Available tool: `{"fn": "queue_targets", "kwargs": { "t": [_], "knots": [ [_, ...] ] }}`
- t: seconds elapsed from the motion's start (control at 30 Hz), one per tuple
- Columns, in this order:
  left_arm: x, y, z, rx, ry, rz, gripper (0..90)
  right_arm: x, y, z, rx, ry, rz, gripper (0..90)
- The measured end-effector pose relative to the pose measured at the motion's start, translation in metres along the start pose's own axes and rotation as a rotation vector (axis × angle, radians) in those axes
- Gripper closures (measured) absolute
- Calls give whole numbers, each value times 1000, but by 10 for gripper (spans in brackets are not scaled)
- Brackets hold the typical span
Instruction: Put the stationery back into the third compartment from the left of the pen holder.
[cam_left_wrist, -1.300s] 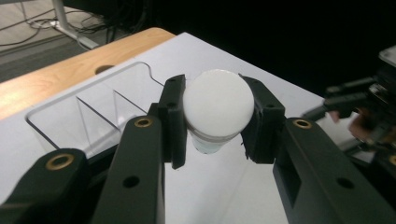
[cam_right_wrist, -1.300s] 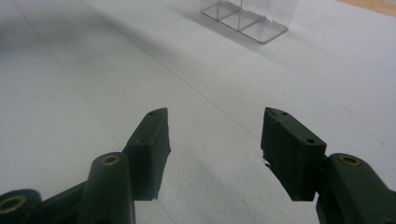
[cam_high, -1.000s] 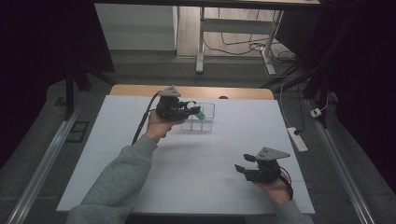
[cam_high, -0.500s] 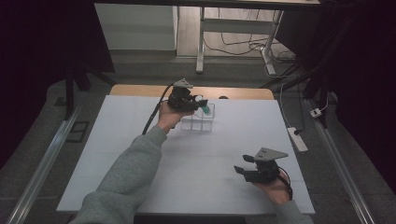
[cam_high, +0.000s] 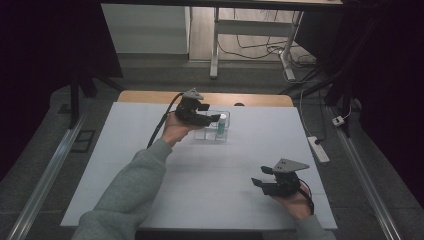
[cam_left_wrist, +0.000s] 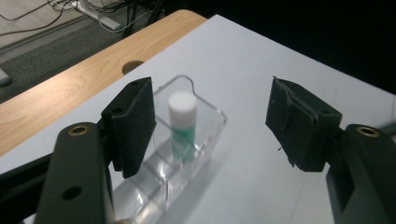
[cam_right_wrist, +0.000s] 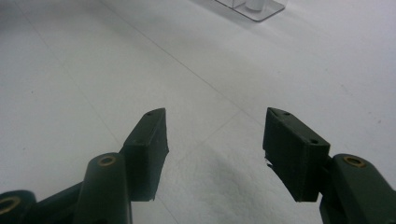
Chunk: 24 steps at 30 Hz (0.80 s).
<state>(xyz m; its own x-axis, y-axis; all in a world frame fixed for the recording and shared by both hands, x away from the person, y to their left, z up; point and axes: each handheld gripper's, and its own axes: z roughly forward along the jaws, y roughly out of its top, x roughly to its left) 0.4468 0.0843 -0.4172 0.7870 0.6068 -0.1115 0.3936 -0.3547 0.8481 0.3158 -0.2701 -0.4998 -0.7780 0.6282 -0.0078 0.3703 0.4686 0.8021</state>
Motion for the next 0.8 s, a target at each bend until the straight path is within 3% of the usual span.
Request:
{"fn": "queue_targets", "kwargs": {
  "t": [0.27, 0.47, 0.53, 0.8],
  "knots": [
    [-7, -51, -47, 37, 21, 16, 339, -6, -2, -4, -18, -15, 12, 390],
    [-16, -96, -72, 57, 31, -12, 342, -8, -4, -4, -8, -13, 12, 388],
    [-20, -108, -79, 69, 41, -3, 343, -8, -4, -4, -7, -13, 12, 387],
    [-30, -146, -107, 52, 48, -53, 346, -9, -5, -5, -11, -11, 15, 386]
  ]
}}
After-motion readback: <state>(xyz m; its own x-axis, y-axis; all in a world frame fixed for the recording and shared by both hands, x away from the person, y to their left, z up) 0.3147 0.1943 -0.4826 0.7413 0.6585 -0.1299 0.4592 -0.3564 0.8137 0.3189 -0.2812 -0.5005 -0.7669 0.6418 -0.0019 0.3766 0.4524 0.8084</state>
